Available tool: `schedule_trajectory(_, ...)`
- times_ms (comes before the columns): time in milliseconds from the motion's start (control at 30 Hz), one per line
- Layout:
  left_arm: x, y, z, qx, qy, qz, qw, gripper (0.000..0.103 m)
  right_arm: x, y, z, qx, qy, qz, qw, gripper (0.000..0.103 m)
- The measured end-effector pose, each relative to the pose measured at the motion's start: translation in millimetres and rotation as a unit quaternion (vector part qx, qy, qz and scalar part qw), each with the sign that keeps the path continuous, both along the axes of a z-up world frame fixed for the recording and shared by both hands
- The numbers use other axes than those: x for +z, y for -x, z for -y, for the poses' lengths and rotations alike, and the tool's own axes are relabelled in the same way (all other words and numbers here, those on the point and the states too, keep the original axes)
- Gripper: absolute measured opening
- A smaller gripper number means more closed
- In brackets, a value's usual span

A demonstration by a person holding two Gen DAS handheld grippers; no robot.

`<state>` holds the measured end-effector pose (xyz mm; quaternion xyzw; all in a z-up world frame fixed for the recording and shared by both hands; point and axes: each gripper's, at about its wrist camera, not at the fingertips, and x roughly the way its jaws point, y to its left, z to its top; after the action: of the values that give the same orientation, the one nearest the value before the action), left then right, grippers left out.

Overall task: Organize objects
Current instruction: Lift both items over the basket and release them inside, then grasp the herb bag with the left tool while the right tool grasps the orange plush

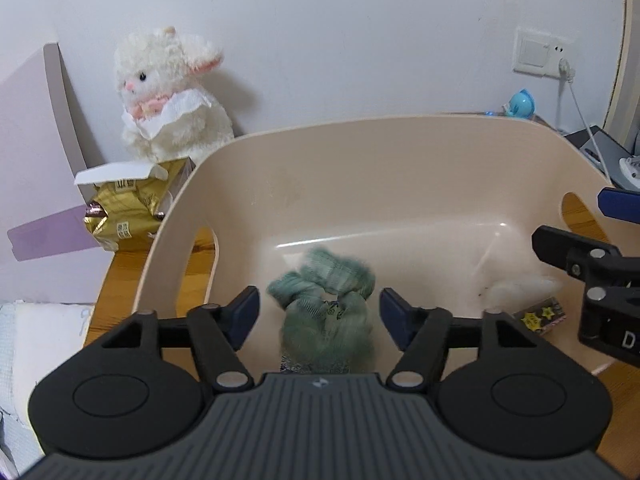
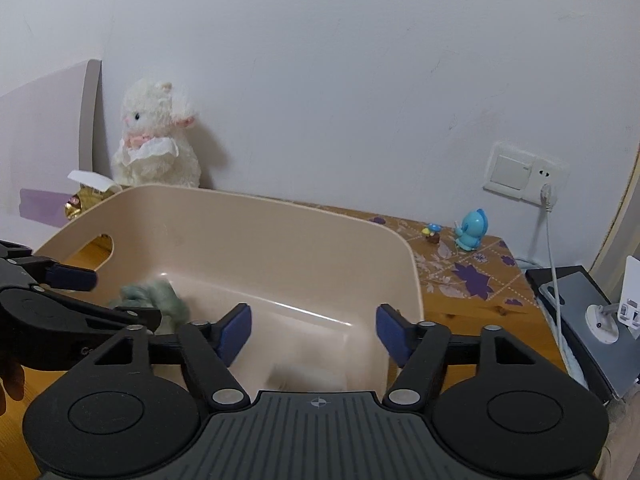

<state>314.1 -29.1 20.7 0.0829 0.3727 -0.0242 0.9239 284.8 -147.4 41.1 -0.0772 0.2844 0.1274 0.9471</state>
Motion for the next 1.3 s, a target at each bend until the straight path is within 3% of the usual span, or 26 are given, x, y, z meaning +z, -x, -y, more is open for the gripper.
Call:
schedule_trajectory(467, 35.9, 45.8, 0.3, 0.009, 0.016, 0.042, 0.9989, 0.087, 41.0, 53.2, 30.5, -0.014, -0.028, 0.048, 0.998, 0.098)
schedule_trajectory(800, 57.1, 99.8, -1.5, 0.011, 0.023, 0.068, 0.9973, 0.093, 61.2, 104.9, 54.8, -0.010, -0.021, 0.064, 0.998, 0.103)
schedule_trajectory(1033, 51.9, 135.3, -1.5, 0.010, 0.028, 0.065, 0.9975, 0.096, 58.9, 135.6, 70.2, -0.003, -0.012, 0.059, 0.998, 0.103)
schedule_trajectory(1300, 20.3, 160.5, 8.0, 0.005, 0.033, 0.031, 0.9990, 0.096, 35.0, 153.0, 82.3, 0.001, 0.008, 0.027, 1.000, 0.103)
